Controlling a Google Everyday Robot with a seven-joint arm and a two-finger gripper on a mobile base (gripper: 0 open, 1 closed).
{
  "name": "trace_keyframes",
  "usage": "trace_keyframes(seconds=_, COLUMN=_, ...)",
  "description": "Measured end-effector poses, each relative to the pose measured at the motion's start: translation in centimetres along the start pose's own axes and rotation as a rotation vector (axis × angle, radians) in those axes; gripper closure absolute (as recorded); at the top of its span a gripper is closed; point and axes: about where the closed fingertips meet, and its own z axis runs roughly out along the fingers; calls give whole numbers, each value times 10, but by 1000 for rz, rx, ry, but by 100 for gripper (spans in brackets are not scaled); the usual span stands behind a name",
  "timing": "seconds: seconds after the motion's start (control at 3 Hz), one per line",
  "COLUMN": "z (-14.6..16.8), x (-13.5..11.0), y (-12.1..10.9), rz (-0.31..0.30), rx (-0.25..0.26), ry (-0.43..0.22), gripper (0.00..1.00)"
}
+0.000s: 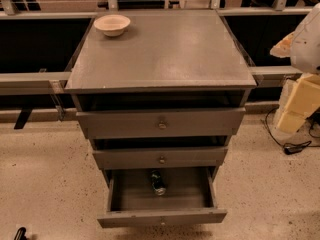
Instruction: Pick green can from bottom drawer and place on counter
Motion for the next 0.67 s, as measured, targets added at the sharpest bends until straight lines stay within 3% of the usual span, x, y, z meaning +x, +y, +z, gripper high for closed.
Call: trace_keyframes(seconds=0.67, z=11, x=-4, y=-2, rz=-11, rx=-25, ry=-1, gripper=0)
